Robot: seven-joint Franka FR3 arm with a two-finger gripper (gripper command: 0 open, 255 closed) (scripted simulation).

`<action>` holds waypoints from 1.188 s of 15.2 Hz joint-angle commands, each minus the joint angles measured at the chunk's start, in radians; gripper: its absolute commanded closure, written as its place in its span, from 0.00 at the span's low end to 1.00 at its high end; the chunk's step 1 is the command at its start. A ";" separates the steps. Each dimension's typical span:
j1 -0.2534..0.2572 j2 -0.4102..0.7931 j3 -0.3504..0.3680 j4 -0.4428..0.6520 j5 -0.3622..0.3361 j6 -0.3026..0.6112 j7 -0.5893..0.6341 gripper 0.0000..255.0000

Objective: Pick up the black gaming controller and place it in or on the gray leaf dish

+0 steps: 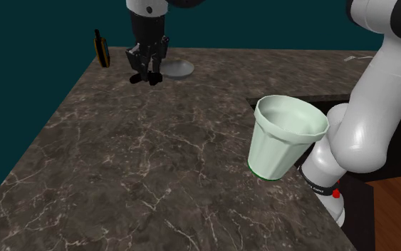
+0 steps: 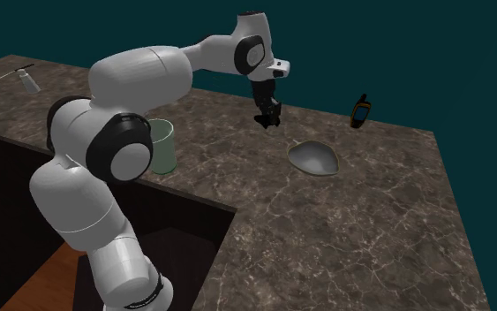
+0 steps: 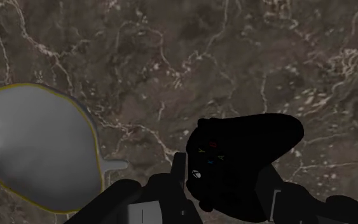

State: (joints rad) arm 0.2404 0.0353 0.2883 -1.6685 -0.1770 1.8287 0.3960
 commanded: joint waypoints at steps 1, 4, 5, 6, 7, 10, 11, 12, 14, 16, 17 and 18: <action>0.001 0.002 0.001 0.032 0.000 -0.030 -0.003 1.00; 0.003 0.009 0.003 0.081 -0.001 -0.072 -0.007 1.00; 0.004 0.012 0.003 0.098 -0.001 -0.086 -0.009 1.00; 0.004 0.016 0.004 0.115 -0.002 -0.100 -0.010 1.00; 0.005 0.019 0.004 0.133 -0.003 -0.115 -0.011 1.00; -0.020 0.011 -0.018 0.142 0.007 -0.123 -0.061 1.00; -0.033 0.007 -0.029 0.140 0.012 -0.122 -0.086 1.00; -0.046 0.004 -0.040 0.140 0.017 -0.120 -0.110 1.00; -0.071 0.001 -0.063 0.143 0.025 -0.119 -0.158 1.00; -0.095 0.003 -0.085 0.151 0.033 -0.118 -0.206 1.00; -0.107 0.005 -0.096 0.157 0.036 -0.119 -0.229 1.00; -0.119 0.009 -0.107 0.165 0.040 -0.120 -0.253 1.00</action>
State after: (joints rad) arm 0.1366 0.0358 0.1952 -1.5199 -0.1407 1.7120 0.1749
